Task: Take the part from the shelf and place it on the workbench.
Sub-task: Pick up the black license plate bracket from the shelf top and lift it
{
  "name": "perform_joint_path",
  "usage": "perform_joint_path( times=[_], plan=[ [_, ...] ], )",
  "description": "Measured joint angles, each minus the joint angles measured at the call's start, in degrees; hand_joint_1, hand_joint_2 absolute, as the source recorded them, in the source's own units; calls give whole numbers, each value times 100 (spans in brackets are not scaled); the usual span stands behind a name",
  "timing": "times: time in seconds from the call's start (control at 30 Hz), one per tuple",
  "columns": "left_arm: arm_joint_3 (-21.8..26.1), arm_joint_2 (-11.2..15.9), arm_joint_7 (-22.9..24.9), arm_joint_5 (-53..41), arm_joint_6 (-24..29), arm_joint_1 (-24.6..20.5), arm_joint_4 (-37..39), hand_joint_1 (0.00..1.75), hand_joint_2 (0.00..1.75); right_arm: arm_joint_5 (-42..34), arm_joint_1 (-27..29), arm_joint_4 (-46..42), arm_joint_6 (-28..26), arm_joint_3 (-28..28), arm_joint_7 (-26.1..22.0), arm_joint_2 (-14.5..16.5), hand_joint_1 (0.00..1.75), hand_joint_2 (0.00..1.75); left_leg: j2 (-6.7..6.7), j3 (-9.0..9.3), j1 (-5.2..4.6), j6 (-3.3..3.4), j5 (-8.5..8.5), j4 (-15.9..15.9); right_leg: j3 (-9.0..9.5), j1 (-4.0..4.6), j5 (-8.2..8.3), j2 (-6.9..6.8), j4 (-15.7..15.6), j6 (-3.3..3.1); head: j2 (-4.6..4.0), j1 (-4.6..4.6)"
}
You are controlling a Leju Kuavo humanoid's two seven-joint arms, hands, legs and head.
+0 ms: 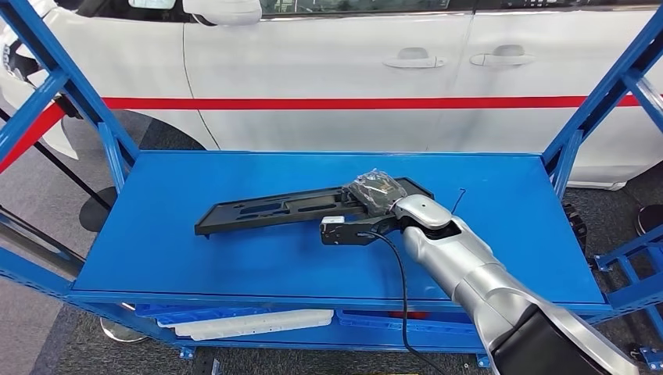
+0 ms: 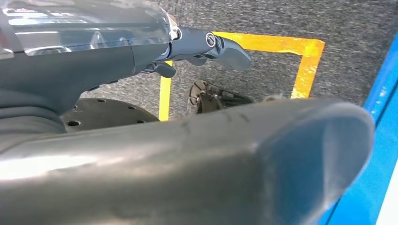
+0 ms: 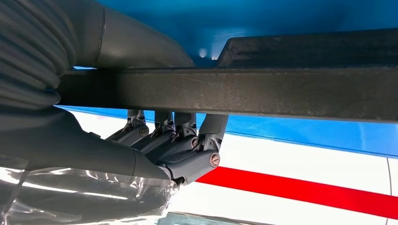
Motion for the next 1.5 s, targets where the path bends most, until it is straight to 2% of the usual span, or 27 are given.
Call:
perform_joint_path(
  times=[0.3, 0.43, 0.57, 0.63, 0.7, 0.77, 1.0, 1.13, 1.5],
  plan=[
    [-5, 4, -302, -115, -92, -4, 0, 0, 0, -107, -16, 64, -24, 77, -25, 34, 175, 175, 0, 0, -1, 2, -2, 0, 3, -1, 1, 0, -5, 2, -1, 0],
    [-31, 14, -451, -258, -77, -17, 0, 0, 175, -175, -14, 81, -95, 120, -24, 39, 175, 175, 0, 1, -1, 2, -2, 0, 2, -1, 1, 0, -5, 3, 0, 0],
    [-119, 23, -944, -525, 259, -57, 0, 0, 175, -222, -4, 83, -152, 170, -25, 34, 175, 175, 0, 1, -1, 2, -1, 0, 1, -1, 1, 1, -5, 4, -1, 0],
    [-187, 24, -1448, -647, 351, -96, 0, 0, 87, -246, 3, 83, -180, 192, -33, 21, 175, 175, 0, 2, -1, 2, -1, 1, 2, -1, 1, 1, -5, 4, -1, 0],
    [-230, 25, -1885, -717, 273, -142, -1, 0, 87, -271, 11, 83, -201, 220, -63, 1, 175, 175, 0, 2, -1, 2, -1, 1, 2, -1, 2, 1, -5, 4, -1, 0],
    [-276, 26, -1942, -733, 214, -179, -1, 0, 175, -292, 19, 83, -208, 247, -99, -16, 175, 175, 0, 2, -1, 2, -1, 1, 3, -1, 2, 1, -5, 4, 0, 0],
    [-365, 28, -1258, -790, 181, -166, 0, 0, 175, -363, 26, 80, -276, 330, -100, -41, 175, 175, 0, 2, -2, 2, -2, 1, 3, -1, 2, 2, -7, 5, -1, 0],
    [-420, 27, -1147, -821, 68, -86, 0, 0, 175, -416, 35, 70, -374, 372, -76, -118, 175, 175, 0, 2, -2, 3, -2, 1, 4, -2, -1, 0, -8, 9, 0, 0],
    [-568, 51, -660, -860, 323, 55, 0, 0, 175, -522, -75, -154, -746, 326, 7, -504, 175, 175, -1, -4, -4, 3, -2, 2, 1, -6, 3, 0, -10, 16, 0, 1]
  ],
)
